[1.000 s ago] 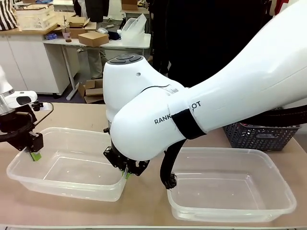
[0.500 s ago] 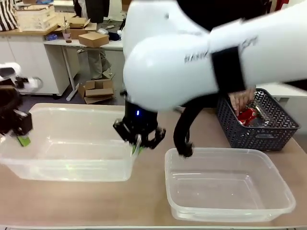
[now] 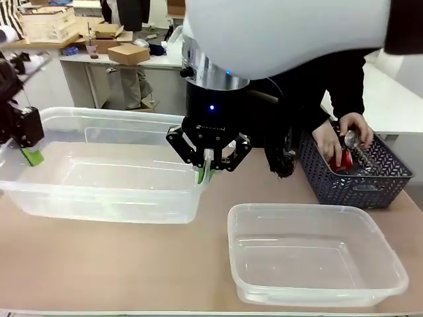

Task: Sort the waste into each basket.
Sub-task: Pick up the Organizing box on the left side of the table and lift it.

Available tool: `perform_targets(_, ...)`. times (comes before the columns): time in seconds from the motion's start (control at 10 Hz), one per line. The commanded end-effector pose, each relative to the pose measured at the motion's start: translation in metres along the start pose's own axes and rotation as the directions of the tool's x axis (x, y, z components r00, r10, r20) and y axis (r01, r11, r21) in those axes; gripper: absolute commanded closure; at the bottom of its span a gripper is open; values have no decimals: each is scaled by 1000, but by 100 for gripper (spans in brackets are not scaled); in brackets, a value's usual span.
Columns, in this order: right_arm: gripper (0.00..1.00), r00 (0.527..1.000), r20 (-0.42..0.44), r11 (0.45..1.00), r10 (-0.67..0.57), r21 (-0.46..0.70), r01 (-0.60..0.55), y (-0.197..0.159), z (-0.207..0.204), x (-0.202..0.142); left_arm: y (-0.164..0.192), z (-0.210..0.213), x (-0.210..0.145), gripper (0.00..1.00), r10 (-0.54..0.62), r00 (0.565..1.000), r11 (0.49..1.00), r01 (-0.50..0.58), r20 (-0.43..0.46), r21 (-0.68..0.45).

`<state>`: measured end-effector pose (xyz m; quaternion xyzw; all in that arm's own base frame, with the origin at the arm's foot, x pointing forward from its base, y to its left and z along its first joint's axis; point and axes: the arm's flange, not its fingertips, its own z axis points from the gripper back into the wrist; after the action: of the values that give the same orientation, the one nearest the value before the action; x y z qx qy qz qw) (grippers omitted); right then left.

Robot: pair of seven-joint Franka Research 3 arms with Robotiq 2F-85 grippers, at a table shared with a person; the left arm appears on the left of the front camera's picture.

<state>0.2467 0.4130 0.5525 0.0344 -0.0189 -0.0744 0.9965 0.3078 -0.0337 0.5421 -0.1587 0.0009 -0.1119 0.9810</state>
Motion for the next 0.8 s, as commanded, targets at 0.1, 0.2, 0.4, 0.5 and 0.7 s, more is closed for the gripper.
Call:
perform_targets(0.1, 100, 1000, -7, 1000, -25, 3, 25, -1, -13, 4, 6, -5, -6, 100, 1, 1000, 1000, -1, 9, 10)
perform_targets(0.2, 94, 1000, -1, 1000, -3, -1, 3, 1, -3, 1, 6, -5, -6, 100, 1, 1000, 1000, -1, 9, 10)
perform_targets(0.4, 94, 985, -10, 980, 170, -102, -170, -69, 6, 22, -29, -17, 5, 95, 180, 974, 982, -186, -139, -31)
perform_targets(0.5, 94, 987, -10, 978, 159, -131, -159, -104, 16, 33, -64, -24, 13, 95, 291, 948, 950, -302, -128, -77)
perform_targets(0.7, 94, 987, 5, 974, 162, -162, -159, -167, 13, 48, -118, -41, 15, 95, 321, 933, 938, -338, -165, -82)
